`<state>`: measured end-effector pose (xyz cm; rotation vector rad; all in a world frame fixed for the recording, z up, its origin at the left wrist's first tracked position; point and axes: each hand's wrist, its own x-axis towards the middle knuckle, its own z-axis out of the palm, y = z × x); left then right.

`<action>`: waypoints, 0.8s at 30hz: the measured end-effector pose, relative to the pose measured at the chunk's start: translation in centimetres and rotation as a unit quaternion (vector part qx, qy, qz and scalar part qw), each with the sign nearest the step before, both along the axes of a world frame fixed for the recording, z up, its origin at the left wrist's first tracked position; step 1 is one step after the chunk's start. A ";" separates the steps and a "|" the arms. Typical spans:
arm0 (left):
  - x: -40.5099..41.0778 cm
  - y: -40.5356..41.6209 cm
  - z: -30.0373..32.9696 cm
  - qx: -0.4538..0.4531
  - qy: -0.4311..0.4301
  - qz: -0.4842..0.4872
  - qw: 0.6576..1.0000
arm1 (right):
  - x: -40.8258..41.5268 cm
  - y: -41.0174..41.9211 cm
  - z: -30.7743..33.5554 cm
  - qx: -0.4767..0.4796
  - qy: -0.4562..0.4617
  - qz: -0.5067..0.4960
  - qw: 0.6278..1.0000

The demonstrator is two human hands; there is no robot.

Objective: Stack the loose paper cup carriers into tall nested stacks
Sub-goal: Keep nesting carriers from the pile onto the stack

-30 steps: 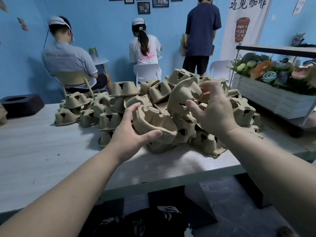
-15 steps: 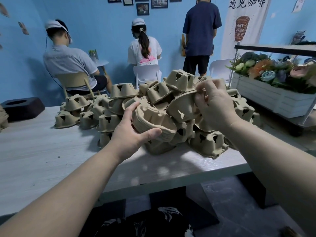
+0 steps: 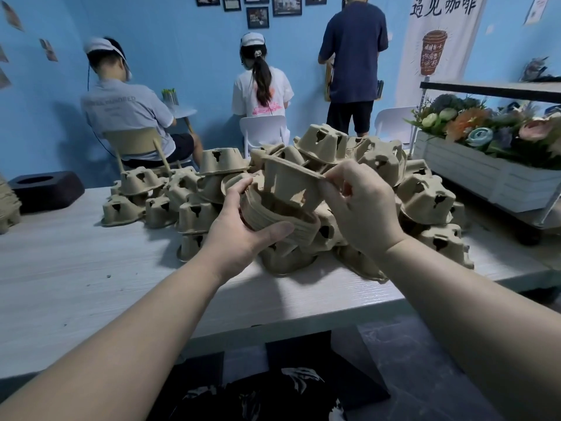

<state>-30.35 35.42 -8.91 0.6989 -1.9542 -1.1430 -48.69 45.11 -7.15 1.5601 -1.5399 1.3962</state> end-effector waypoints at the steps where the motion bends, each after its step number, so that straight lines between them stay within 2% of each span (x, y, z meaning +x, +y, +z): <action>1: 0.0 0.0 0.0 0.000 0.003 -0.001 1.000 | 0.3 0.0 -0.2 0.008 0.013 0.006 1.000; 6: 0.1 -0.4 -0.2 -0.005 0.011 0.005 1.000 | 0.9 0.1 -1.3 0.065 0.088 0.045 0.993; 13: 0.3 -0.8 0.0 -0.018 0.006 0.004 1.000 | 0.6 0.5 -1.8 0.116 0.131 0.084 0.981; 16: 0.2 -0.9 0.6 -0.027 0.010 -0.003 1.000 | 0.3 0.3 -1.4 0.149 0.117 0.099 0.977; 18: 0.0 -1.1 1.0 -0.028 0.022 -0.009 0.999 | -0.3 -0.3 -0.6 0.149 0.088 0.075 0.982; 21: -0.4 -1.5 1.4 -0.029 0.030 -0.012 0.999 | -2.4 -2.2 0.9 0.146 0.015 -0.031 0.989; 24: -0.8 -1.9 1.5 -0.027 0.038 -0.017 0.999 | -5.0 -4.4 2.4 0.203 -0.035 -0.124 0.971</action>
